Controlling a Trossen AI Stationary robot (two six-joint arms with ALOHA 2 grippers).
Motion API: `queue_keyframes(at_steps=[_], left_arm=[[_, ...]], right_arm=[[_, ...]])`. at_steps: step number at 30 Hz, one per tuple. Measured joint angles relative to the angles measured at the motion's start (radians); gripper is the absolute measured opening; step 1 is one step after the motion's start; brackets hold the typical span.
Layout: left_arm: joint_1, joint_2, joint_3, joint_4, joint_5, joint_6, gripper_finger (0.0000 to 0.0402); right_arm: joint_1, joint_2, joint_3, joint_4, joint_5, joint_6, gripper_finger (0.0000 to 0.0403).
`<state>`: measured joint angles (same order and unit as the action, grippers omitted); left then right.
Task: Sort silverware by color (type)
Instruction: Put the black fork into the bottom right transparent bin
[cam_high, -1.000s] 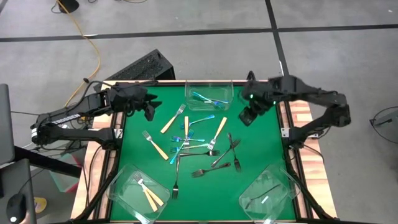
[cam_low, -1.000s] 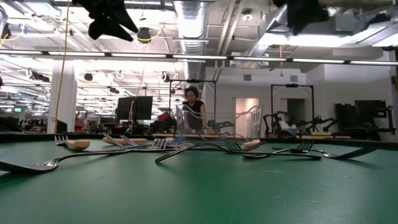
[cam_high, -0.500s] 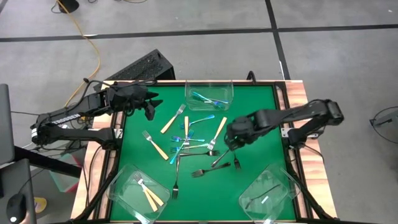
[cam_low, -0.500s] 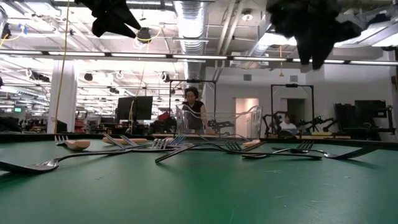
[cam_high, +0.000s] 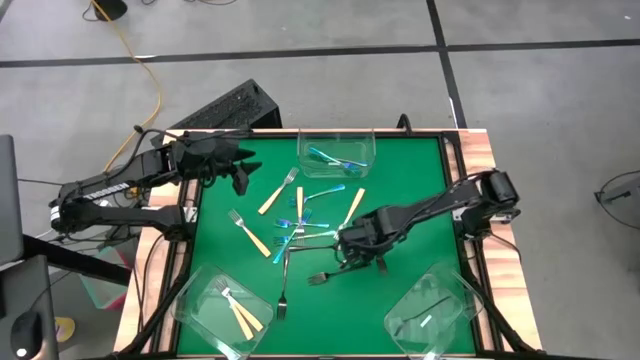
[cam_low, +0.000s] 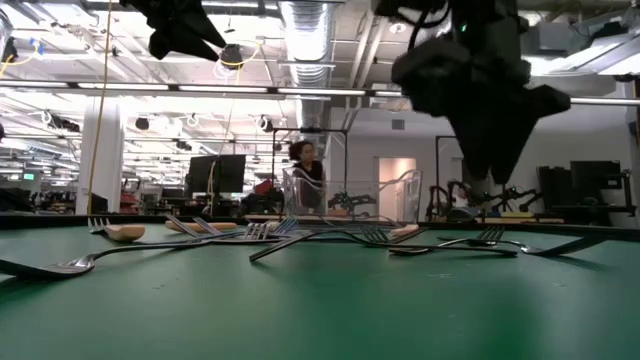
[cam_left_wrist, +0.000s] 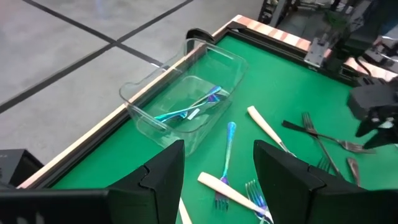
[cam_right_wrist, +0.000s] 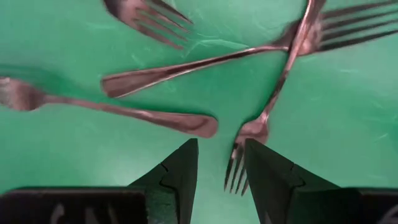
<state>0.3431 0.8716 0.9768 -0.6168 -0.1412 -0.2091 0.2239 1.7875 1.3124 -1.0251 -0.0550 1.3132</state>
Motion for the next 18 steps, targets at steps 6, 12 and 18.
queue_keyframes(at_steps=[6,12,18], left_arm=[[0.001,0.000,0.000,0.001,0.002,0.031,0.0176],[0.018,0.012,0.000,0.005,0.000,0.006,0.0176],[0.039,0.037,0.000,0.009,-0.029,-0.035,0.0176]], right_arm=[[0.001,-0.004,-0.042,0.060,0.008,0.052,0.0165],[-0.005,-0.104,-0.182,0.155,0.020,0.081,0.0173],[-0.038,-0.237,-0.361,0.260,0.041,0.072,0.0173]])
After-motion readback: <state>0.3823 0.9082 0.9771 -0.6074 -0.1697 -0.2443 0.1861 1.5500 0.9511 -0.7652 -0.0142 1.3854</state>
